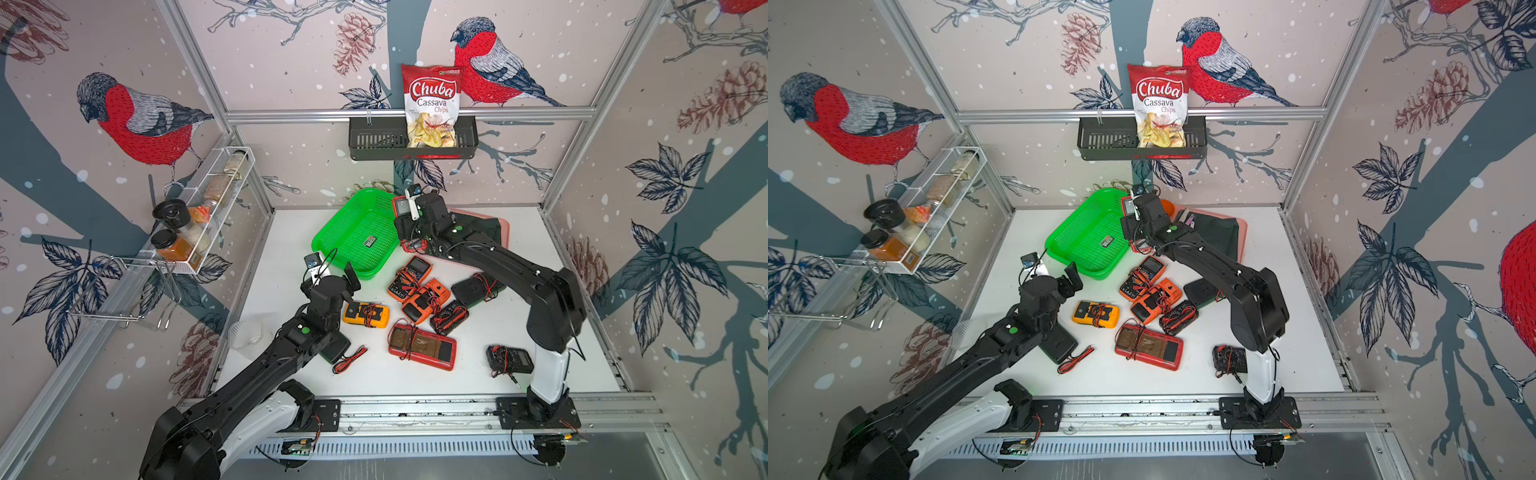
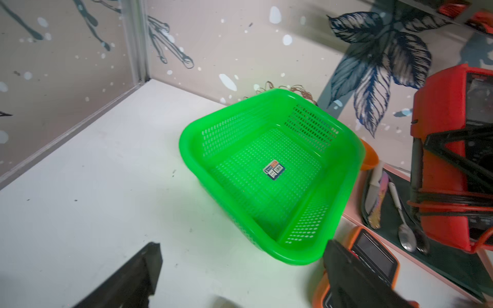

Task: Put the multimeter into the basket
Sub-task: Place the multimeter in the basket.

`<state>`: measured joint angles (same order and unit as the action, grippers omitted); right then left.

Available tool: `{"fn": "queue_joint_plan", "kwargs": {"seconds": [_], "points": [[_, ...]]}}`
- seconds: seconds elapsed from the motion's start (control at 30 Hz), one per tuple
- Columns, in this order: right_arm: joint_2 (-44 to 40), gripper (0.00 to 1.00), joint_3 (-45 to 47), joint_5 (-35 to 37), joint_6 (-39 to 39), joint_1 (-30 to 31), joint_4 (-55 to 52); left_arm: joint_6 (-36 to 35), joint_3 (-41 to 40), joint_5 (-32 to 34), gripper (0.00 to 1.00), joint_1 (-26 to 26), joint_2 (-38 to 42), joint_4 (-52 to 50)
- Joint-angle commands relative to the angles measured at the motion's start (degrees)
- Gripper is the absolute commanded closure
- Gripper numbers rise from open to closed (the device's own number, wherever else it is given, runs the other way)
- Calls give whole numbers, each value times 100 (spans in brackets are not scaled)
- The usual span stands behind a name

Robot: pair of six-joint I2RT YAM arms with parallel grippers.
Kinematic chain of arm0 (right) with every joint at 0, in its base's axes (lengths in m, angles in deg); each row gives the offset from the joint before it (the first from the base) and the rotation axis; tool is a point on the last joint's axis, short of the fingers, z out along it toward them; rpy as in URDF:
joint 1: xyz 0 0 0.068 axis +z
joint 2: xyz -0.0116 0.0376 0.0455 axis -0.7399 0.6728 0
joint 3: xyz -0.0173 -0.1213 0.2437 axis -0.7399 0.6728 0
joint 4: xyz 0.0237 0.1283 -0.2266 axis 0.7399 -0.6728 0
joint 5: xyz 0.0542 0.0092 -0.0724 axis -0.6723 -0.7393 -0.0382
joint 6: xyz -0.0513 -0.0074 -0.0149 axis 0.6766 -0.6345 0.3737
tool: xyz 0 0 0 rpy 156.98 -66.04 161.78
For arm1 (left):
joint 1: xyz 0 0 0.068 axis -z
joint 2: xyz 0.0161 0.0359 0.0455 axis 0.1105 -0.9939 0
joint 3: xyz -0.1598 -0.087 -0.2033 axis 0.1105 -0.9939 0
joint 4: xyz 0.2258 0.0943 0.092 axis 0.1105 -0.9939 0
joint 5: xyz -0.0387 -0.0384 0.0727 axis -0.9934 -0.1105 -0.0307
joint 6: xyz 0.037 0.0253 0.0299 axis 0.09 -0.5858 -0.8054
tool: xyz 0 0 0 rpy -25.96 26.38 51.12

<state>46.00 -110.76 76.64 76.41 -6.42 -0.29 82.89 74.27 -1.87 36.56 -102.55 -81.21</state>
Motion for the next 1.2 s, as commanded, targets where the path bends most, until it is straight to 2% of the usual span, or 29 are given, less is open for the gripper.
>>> {"fn": "queue_joint_plan", "kwargs": {"seconds": [0.0, 0.1, 0.23, 0.47, 0.77, 1.03, 1.17], "points": [[445, 100, -471, -560, 494, 54, 1190, 256, -40, -243, 2, -259, 28, -19], [999, 100, -956, -830, 621, 93, 1527, 431, -71, -253, 2, -451, -24, -23], [1765, 100, -1675, -1031, 748, 140, 1720, 670, -164, -706, 2, -842, -155, 51], [2899, 100, -2996, -1260, 880, 312, 1132, 907, -359, -1162, 2, -1287, -198, 239], [3256, 99, -3087, -1071, 1040, 596, 631, 967, -386, -1392, 2, -1601, -403, 383], [3440, 92, -3446, -1093, 960, 659, -109, 979, -395, -1474, 2, -1629, -575, 491], [3497, 92, -3469, -1158, 1009, 715, -298, 908, -344, -1510, 2, -1633, -665, 536]]}}
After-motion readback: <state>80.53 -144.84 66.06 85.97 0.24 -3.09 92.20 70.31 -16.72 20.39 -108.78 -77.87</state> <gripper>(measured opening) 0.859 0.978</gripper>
